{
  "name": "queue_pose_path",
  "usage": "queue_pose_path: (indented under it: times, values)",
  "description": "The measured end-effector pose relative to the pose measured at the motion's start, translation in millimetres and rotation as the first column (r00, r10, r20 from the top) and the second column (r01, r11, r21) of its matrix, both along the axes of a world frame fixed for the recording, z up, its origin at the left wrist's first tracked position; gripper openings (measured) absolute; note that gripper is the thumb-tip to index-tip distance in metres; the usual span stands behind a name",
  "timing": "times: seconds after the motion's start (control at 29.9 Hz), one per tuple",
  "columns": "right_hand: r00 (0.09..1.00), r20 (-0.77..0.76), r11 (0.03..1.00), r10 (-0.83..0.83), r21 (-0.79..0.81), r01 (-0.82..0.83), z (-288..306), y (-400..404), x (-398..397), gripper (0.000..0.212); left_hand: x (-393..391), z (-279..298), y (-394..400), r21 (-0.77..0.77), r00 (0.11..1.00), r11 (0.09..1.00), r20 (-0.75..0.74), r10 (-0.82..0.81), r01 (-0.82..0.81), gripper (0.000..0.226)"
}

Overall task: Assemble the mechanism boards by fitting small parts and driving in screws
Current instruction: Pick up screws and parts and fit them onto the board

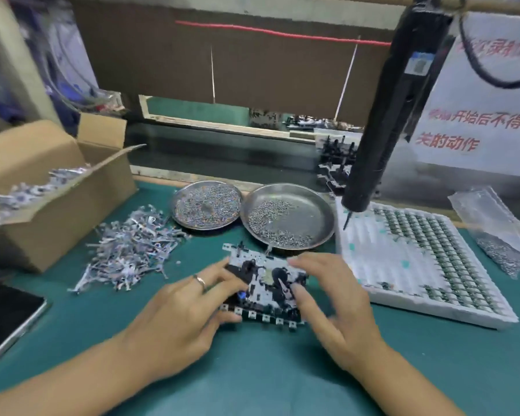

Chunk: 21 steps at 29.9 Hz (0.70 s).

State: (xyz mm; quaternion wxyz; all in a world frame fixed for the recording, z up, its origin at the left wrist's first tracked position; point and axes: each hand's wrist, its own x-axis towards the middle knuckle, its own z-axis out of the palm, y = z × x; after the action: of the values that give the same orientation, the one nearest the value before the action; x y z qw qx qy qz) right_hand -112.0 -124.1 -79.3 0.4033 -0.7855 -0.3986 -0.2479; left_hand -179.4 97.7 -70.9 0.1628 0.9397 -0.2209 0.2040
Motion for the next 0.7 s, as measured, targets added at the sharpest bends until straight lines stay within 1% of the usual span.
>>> queue_pose_path:
  times: [0.03,0.07,0.1,0.13,0.2,0.27,0.3,0.37,0.43,0.57,0.6,0.7]
  values:
    - [0.999,0.045,0.985,0.031,-0.169,-0.023,-0.8,1.4,-0.5,0.039,-2.2,-2.4,1.4,0.014,0.999,1.0,-0.041,0.015,-0.014,0.033]
    - [0.995,0.088,0.949,0.045,-0.314,-0.015,-2.3,3.1,-0.3,0.042,-3.7,-3.5,2.9,0.023,0.997,0.999,-0.066,0.028,-0.026,0.036]
    - [0.992,0.114,0.909,0.051,-0.417,0.001,-3.5,4.8,0.3,0.044,-4.1,-4.2,5.5,0.034,0.997,0.999,-0.071,0.037,-0.034,0.04]
    - [0.992,0.118,0.881,0.051,-0.473,0.011,-4.3,5.9,1.0,0.044,-3.5,-4.0,9.1,0.041,0.997,0.998,-0.064,0.048,-0.045,0.044]
    - [0.994,0.103,0.869,0.039,-0.494,0.018,-5.2,6.5,1.9,0.043,-1.2,-1.9,20.9,0.017,0.994,0.994,-0.012,0.11,-0.109,0.048]
    - [0.995,0.096,0.878,0.008,-0.478,0.039,-6.5,6.1,2.1,0.04,3.3,1.3,36.3,0.009,0.968,0.971,0.077,0.239,-0.24,0.043]
    - [0.995,0.098,0.88,-0.013,-0.472,0.058,-7.1,6.1,2.1,0.039,5.8,2.5,45.0,0.033,0.946,0.949,0.106,0.307,-0.312,0.041]
    - [0.994,0.097,0.876,-0.043,-0.475,0.084,-7.9,7.2,2.4,0.039,8.1,2.8,59.6,0.107,0.91,0.905,0.095,0.403,-0.412,0.042]
    - [0.996,0.077,0.876,-0.052,-0.476,0.083,-7.6,8.0,2.4,0.04,7.7,-0.5,69.3,0.152,0.889,0.876,0.071,0.453,-0.459,0.046]
    - [0.997,0.052,0.882,-0.056,-0.465,0.074,-6.4,8.7,1.5,0.042,14.0,-2.8,72.9,0.092,0.857,0.852,0.019,0.515,-0.515,0.05]
    - [0.997,0.047,0.883,-0.055,-0.463,0.071,-6.2,9.1,1.1,0.041,17.9,-2.3,72.3,0.094,0.854,0.849,0.02,0.52,-0.519,0.046]
    - [0.998,0.029,0.887,-0.055,-0.458,0.063,-5.5,8.9,0.1,0.04,26.3,0.2,68.6,0.087,0.839,0.834,0.031,0.544,-0.544,0.024]
